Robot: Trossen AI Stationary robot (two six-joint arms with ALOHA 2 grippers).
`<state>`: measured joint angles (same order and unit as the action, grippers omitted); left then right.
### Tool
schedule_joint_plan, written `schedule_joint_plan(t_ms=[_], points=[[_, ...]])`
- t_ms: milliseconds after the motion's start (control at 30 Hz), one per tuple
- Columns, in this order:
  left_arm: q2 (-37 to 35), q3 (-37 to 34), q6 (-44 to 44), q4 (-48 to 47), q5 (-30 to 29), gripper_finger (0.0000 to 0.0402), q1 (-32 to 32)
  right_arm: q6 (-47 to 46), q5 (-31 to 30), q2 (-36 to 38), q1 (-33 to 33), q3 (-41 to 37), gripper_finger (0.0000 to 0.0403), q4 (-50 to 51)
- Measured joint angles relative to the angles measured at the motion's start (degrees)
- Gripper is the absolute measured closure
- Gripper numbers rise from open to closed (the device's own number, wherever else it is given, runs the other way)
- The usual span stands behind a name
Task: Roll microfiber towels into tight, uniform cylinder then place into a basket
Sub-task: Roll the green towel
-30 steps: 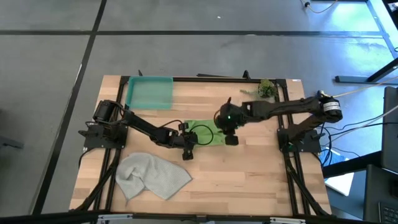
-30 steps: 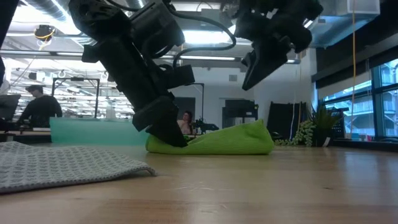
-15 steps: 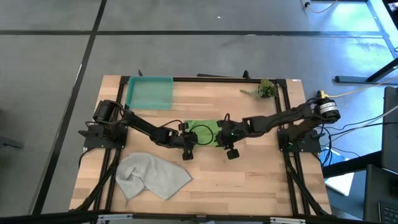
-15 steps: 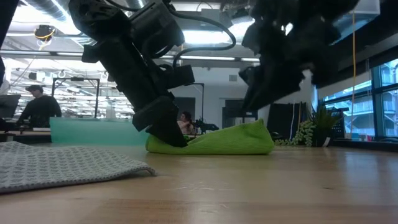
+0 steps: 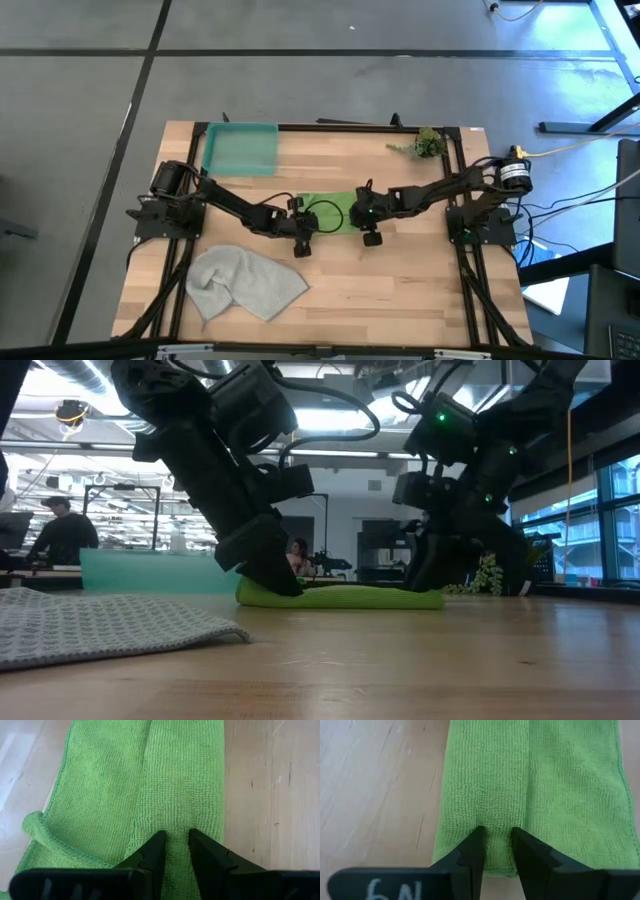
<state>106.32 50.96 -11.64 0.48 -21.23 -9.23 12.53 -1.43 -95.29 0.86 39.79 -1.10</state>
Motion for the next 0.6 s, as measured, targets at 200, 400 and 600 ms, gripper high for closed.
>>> schedule_joint_plan(t_ms=[200, 400, 600], points=[[0.00, 0.00, 0.00, 0.04, -0.02, 0.0315, 0.00, 1.22, 0.00, 0.88, 0.00, 0.51, 0.0300, 0.93], [0.00, 0.00, 0.00, 0.04, -0.02, 0.0315, 0.00, 3.03, -0.05, 6.76, -0.58, 1.33, 0.0300, 1.87], [0.00, 0.00, 0.00, 0.04, -0.04, 0.0315, 0.00, 4.61, -0.02, 8.57, -5.32, 1.36, 0.0300, 2.80]])
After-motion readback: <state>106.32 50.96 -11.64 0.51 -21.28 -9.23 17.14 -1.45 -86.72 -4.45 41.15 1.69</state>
